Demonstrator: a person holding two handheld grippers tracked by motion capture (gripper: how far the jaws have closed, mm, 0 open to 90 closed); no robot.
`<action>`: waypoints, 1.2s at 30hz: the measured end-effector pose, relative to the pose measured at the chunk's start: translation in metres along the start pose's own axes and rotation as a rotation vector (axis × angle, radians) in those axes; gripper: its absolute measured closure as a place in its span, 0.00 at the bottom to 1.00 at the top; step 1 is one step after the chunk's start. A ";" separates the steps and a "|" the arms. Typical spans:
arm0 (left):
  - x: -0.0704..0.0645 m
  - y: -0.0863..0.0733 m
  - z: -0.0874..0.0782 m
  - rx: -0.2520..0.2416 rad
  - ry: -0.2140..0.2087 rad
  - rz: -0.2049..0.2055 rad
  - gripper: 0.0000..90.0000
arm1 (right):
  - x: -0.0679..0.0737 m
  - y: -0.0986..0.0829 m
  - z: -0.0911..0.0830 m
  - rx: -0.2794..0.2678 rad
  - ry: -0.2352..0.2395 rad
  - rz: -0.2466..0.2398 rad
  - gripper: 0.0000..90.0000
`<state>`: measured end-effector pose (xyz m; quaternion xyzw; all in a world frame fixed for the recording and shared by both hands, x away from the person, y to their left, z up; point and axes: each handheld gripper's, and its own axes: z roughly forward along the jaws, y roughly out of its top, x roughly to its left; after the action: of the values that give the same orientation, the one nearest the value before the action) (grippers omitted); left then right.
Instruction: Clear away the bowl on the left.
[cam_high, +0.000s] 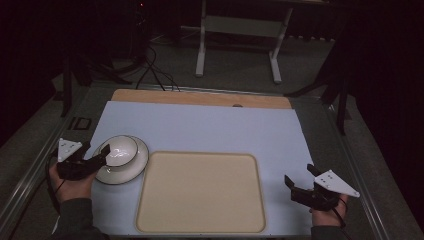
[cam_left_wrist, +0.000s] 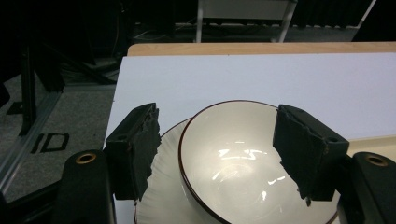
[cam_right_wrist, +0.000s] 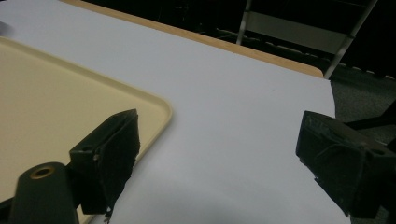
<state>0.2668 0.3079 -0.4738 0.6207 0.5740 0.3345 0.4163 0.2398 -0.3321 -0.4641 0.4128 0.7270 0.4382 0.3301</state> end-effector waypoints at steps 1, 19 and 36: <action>0.000 0.000 0.001 0.005 0.003 0.001 0.36 | 0.000 0.000 0.000 0.001 0.001 0.001 0.15; 0.003 -0.004 0.024 0.128 0.053 -0.011 0.39 | 0.001 0.000 -0.001 -0.003 0.000 0.001 0.15; 0.011 -0.010 0.037 0.244 0.060 -0.104 0.58 | 0.001 0.000 0.000 -0.001 0.002 -0.001 0.15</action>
<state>0.2962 0.3135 -0.4995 0.6258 0.6540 0.2586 0.3374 0.2392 -0.3312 -0.4638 0.4119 0.7273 0.4390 0.3297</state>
